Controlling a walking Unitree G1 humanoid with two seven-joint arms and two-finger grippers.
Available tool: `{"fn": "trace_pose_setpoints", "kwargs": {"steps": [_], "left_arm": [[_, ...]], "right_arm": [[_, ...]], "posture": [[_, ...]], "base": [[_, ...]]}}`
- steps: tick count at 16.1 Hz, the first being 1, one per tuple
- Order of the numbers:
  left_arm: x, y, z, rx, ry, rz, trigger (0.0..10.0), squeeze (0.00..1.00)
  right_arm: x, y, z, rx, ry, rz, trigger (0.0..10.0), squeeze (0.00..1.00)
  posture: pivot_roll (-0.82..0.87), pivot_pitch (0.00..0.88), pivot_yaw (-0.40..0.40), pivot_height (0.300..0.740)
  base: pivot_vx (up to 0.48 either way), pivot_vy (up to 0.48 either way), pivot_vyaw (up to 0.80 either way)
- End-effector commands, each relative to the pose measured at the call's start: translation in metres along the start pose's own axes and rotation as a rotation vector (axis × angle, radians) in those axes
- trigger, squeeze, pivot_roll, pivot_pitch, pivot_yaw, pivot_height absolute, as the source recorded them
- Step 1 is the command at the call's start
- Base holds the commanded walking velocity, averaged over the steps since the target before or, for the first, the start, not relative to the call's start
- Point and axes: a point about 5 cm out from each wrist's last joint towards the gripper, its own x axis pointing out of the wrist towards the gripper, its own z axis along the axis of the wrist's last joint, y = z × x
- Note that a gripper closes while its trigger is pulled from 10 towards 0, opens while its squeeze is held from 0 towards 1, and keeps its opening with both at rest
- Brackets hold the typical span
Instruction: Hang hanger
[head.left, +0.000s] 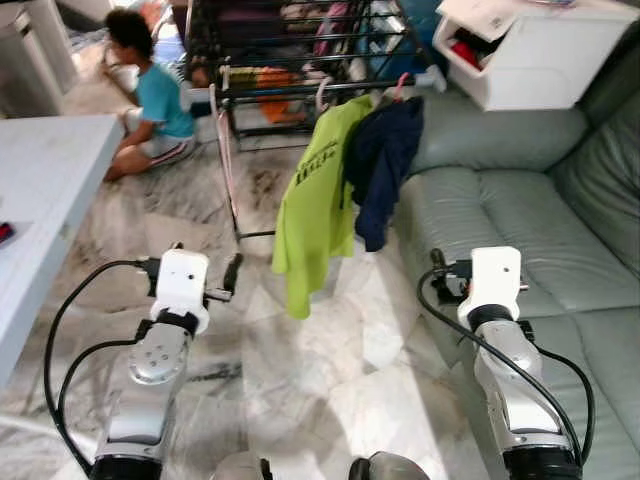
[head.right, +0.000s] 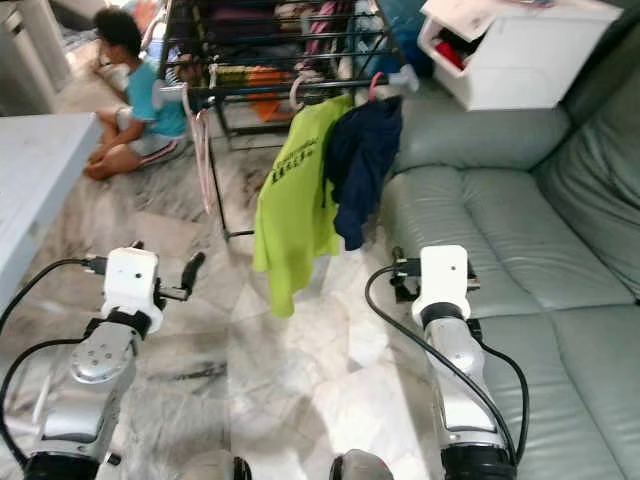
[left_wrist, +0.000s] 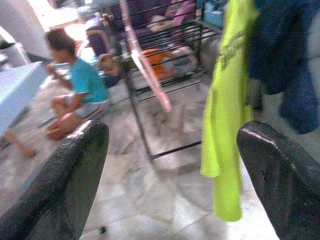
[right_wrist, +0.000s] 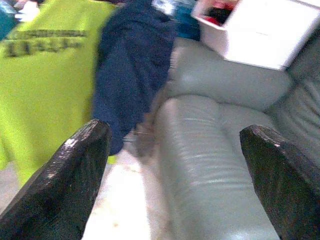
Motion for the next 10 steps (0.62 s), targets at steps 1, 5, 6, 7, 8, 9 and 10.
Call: {"fn": "trace_pose_setpoints", "kwargs": {"steps": [1,5,6,7,8,9,10], "left_arm": [[-0.003,0.015,0.000,0.026,0.001,0.055,10.0,0.00],[-0.017,0.022,-0.013,0.041,0.046,0.079,10.0,0.00],[-0.018,0.021,-0.018,0.048,0.060,0.063,10.0,0.00],[-0.018,0.020,-0.021,0.050,0.067,0.055,10.0,0.00],[-0.018,0.019,-0.022,0.053,0.070,0.047,10.0,0.00],[-0.018,0.018,-0.024,0.053,0.074,0.034,10.0,0.00],[-0.018,0.016,-0.026,0.051,0.077,0.024,10.0,0.00]], "right_arm": [[0.003,-0.004,0.005,0.007,-0.026,0.020,10.0,0.00],[-0.003,-0.016,0.002,0.073,-0.011,-0.028,10.0,0.00],[-0.007,-0.014,-0.003,0.069,-0.011,-0.018,10.0,0.00],[-0.012,-0.016,-0.008,0.085,0.001,-0.038,10.0,0.00],[-0.014,-0.017,-0.010,0.103,0.009,-0.049,10.0,0.00],[-0.017,-0.017,-0.013,0.121,0.019,-0.052,10.0,0.00],[-0.020,-0.015,-0.016,0.126,0.027,-0.044,10.0,0.00]], "posture": [[0.01,0.036,0.007,0.740],[0.00,0.058,0.039,0.740],[-0.01,0.054,0.049,0.740],[-0.01,0.036,0.051,0.740],[-0.01,0.029,0.050,0.740],[-0.01,0.024,0.051,0.740],[-0.01,0.019,0.049,0.740]], "base": [[0.000,0.000,0.00],[0.000,0.000,0.00],[0.000,0.000,0.00],[0.000,0.000,0.00],[0.000,0.000,0.00],[0.000,0.000,0.00],[0.000,0.000,0.00]]}}
